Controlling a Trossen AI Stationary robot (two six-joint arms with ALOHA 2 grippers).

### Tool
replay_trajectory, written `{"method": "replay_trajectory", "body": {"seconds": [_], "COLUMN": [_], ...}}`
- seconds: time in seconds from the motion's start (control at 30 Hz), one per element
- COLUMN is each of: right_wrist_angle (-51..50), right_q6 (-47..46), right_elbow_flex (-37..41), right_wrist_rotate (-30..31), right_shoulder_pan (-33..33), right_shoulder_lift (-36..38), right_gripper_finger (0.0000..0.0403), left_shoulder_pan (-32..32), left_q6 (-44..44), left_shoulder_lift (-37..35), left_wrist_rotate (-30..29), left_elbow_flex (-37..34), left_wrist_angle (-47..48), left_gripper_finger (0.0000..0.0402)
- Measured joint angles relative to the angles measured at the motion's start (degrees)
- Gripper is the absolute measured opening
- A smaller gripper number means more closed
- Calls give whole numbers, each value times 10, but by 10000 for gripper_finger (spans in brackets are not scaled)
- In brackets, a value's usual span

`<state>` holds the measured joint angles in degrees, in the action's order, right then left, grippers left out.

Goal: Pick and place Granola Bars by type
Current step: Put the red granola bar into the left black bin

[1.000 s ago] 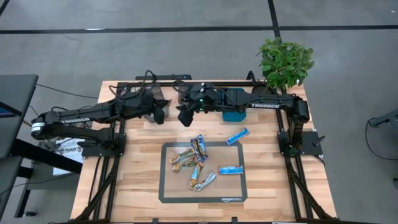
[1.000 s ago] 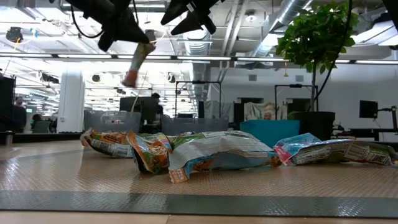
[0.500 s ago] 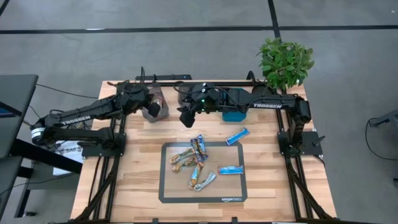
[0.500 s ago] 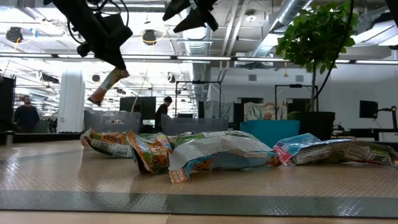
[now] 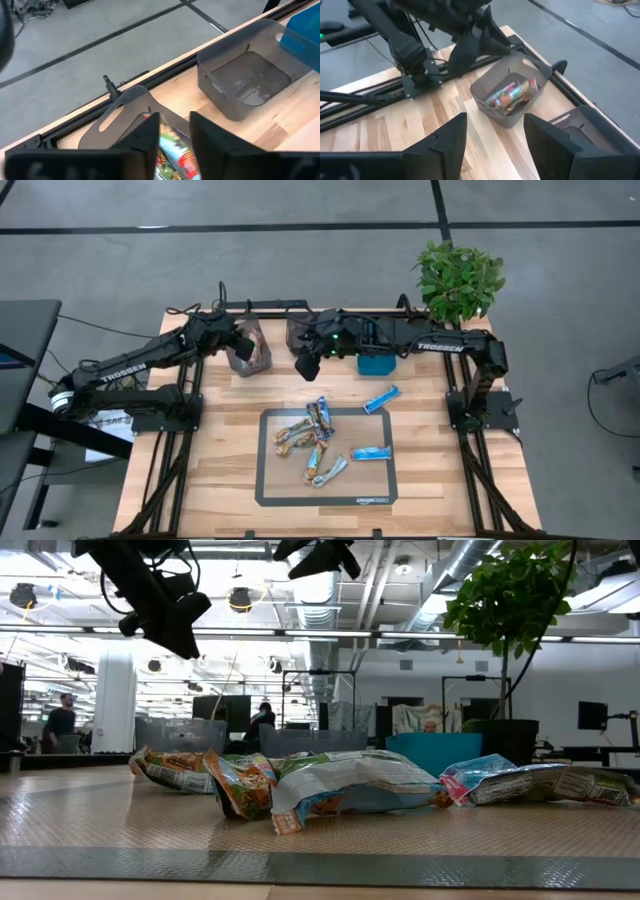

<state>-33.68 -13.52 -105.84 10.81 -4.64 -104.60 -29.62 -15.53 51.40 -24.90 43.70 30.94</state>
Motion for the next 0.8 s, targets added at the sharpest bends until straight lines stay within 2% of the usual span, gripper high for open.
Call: {"method": "replay_trajectory", "body": {"seconds": [0.13, 0.23, 0.3, 0.43, 0.53, 0.6, 0.7, 0.8], "right_wrist_angle": [-32, -90, -144, -267, -312, -315, -298, -291], "right_q6": [0, 0, -4, -14, -10, -10, -14, -28], "right_elbow_flex": [1, 0, 0, 27, 79, 129, 209, 273], "right_wrist_rotate": [-1, -6, -6, -5, -12, -34, -61, -62], "right_shoulder_pan": [0, 0, 5, 29, 63, 92, 146, 203], "right_shoulder_lift": [7, 26, 37, 67, 97, 125, 167, 198], "right_gripper_finger": [183, 180, 178, 175, 176, 177, 177, 174], "left_shoulder_pan": [-3, -1, 4, 21, 38, 51, 76, 104], "left_q6": [-6, -27, -35, -22, -21, -25, -34, -41], "left_shoulder_lift": [0, -1, -5, -17, -27, -33, -42, -46], "left_wrist_rotate": [1, 20, 62, 205, 300, 336, 352, 349], "left_elbow_flex": [0, 0, 0, 0, 1, 1, 1, 1], "left_wrist_angle": [-3, -19, -42, -113, -162, -179, -193, -193], "left_gripper_finger": [167, 185, 187, 182, 176, 172, 169, 167]}}
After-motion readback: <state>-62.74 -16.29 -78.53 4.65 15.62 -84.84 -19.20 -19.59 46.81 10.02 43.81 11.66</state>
